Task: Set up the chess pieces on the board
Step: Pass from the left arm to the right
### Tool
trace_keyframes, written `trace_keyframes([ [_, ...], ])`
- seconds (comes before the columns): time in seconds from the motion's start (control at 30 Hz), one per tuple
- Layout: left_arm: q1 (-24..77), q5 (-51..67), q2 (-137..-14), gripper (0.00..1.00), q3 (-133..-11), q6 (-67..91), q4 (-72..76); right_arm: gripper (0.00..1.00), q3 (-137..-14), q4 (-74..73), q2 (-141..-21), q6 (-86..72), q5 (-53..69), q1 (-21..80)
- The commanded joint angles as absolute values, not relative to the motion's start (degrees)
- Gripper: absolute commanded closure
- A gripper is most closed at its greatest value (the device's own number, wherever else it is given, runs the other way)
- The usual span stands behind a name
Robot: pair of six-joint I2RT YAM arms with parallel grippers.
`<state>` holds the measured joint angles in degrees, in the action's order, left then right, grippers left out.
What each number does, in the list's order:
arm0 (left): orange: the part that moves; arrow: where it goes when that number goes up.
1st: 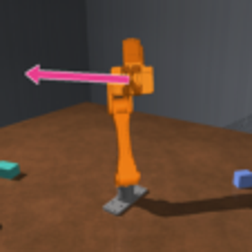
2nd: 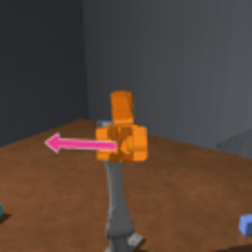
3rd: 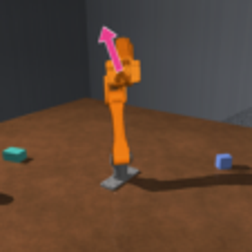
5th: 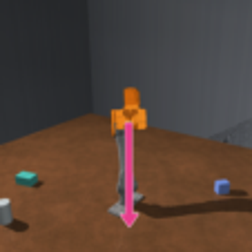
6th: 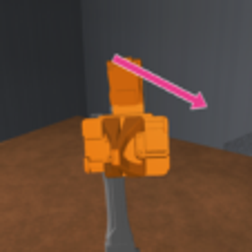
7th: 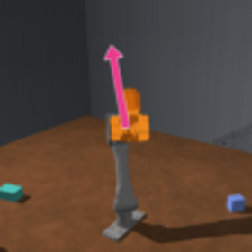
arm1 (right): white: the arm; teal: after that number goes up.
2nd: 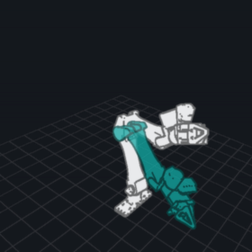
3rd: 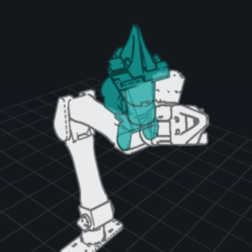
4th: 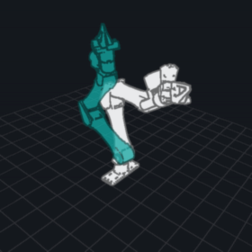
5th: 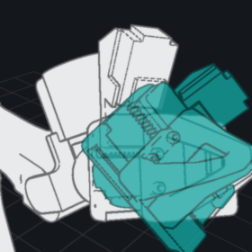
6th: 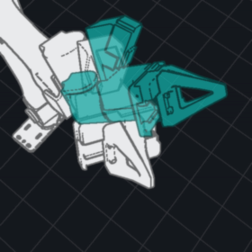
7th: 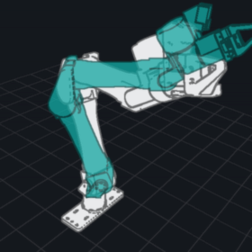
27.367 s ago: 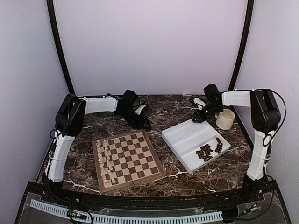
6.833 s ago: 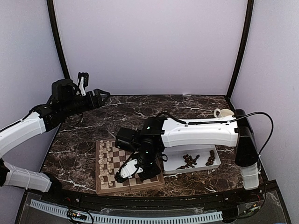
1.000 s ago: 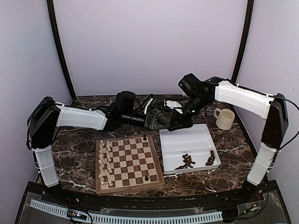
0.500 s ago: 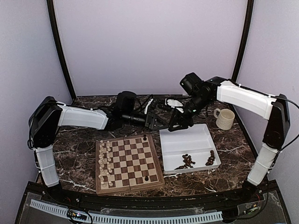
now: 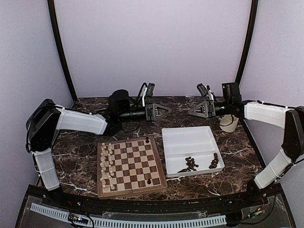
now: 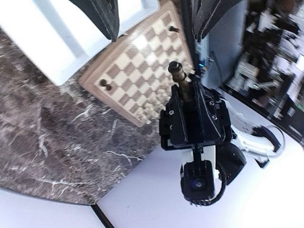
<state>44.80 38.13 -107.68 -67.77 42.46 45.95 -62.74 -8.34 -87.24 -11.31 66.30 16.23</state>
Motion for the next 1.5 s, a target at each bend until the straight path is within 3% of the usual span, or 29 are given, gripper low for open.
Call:
trace_keyframes([
  [0.0, 45.0, 35.3, -106.9, 0.93, -68.0, 44.6, 56.2, 0.44, -53.8, 30.8, -87.5, -45.4, 76.6, 17.1],
  [0.07, 45.2, 35.0, -107.8, 0.93, -68.3, 45.3, 57.5, 0.43, -52.9, 37.2, -88.0, -49.8, 76.6, 17.5],
  [0.4, 46.1, 35.9, -109.6, 0.93, -69.6, 46.0, 57.2, 0.43, -55.7, 36.6, -89.6, -50.1, 75.9, 20.5],
  [1.03, 46.6, 36.8, -110.3, 0.92, -69.6, 46.9, 59.4, 0.52, -59.5, 21.6, -91.4, -39.1, 72.0, 21.8],
  [1.47, 46.8, 36.7, -111.6, 0.92, -70.2, 47.9, 58.7, 0.85, -59.1, 22.4, -91.1, -38.8, 72.6, 22.1],
])
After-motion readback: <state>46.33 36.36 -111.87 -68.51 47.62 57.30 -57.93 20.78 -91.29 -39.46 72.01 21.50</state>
